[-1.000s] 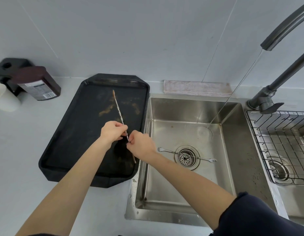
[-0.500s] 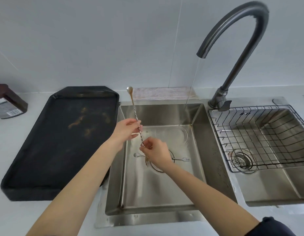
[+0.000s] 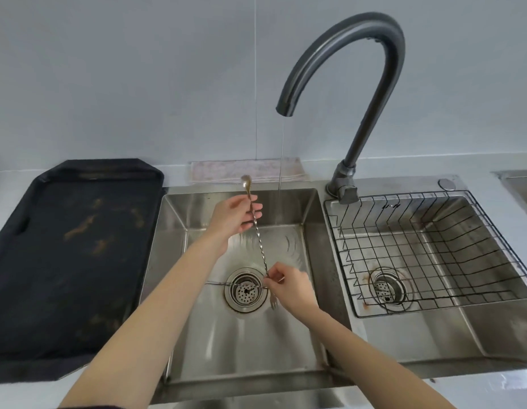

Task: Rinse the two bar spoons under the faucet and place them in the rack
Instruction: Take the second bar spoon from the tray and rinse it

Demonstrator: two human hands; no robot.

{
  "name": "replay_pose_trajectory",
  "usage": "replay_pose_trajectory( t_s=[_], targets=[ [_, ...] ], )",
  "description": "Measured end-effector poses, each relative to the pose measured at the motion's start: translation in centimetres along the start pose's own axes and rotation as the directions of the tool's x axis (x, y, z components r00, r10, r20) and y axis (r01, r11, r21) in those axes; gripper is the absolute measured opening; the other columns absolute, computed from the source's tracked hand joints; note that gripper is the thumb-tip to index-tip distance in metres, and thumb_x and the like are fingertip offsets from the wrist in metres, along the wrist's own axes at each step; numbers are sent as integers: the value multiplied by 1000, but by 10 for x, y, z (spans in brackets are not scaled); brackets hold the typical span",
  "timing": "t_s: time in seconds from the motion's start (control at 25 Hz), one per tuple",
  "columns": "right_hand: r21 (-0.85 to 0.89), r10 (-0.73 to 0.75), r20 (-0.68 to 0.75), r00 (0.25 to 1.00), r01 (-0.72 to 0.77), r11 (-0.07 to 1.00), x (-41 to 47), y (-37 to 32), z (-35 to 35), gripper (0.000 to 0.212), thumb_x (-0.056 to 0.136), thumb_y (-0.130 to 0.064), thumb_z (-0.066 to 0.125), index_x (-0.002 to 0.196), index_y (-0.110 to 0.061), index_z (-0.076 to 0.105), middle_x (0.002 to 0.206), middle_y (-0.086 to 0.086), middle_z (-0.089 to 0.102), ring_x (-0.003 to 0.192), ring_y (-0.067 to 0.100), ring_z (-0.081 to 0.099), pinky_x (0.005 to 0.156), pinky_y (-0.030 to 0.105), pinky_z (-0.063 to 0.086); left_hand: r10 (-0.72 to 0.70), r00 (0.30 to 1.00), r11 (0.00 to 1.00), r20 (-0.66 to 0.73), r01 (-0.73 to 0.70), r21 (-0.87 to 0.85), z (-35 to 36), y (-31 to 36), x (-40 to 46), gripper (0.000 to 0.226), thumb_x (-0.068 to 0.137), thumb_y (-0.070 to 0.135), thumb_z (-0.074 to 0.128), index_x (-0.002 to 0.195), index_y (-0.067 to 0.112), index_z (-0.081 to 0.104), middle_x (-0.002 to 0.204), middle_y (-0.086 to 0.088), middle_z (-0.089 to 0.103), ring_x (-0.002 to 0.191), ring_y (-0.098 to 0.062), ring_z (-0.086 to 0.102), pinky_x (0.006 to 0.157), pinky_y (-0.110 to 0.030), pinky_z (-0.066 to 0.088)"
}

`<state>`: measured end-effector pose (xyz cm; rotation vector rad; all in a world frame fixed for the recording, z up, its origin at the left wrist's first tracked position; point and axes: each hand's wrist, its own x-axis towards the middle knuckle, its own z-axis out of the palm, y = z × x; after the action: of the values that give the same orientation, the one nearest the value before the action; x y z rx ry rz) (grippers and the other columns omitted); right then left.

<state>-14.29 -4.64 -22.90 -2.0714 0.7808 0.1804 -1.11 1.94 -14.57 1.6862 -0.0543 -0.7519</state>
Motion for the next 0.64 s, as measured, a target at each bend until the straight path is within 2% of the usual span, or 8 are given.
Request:
replay_pose_trajectory(
  t_s=[0.12,0.24,0.4,0.52,0.64],
  targets=[
    [26,10,-3,1000,-10,1000,9,10,-12,22,85,-25,62,67,-26,50,80,-4,59,88,21,63,76,33,50,9,1000,1000,6,-9,10,16,12,12,23,96,15,39,109,15,58,105,0,66,85,-10,65,80,-21,49],
    [68,14,-21,1000,-13,998,12,16,-16,16,85,-25,62,73,-22,52,77,-4,59,80,16,58,78,34,51,25,1000,1000,18,-26,16,31,21,20,17,95,20,43,101,17,59,98,4,67,88,-11,64,81,-20,48],
    [96,11,-13,1000,-9,995,11,23,-16,20,84,-23,63,70,-24,51,61,-13,51,74,15,54,77,36,51,63,995,998,-72,-64,-7,53,28,28,12,92,20,49,86,21,58,78,9,62,71,-6,61,65,-19,45],
    [136,1,-12,1000,0,991,10,27,-17,13,84,-22,65,73,-21,56,60,-14,50,72,14,54,78,35,52,86,987,996,-135,-88,-9,62,29,34,17,91,20,51,75,25,55,74,8,61,65,-6,59,57,-19,40],
    [148,-37,-13,999,39,988,9,28,-22,9,84,-21,65,84,-12,68,60,-12,53,72,14,53,78,33,50,93,982,996,-163,-94,2,65,23,37,16,89,17,53,75,23,57,73,8,61,63,-4,58,52,-16,38]
  ],
)
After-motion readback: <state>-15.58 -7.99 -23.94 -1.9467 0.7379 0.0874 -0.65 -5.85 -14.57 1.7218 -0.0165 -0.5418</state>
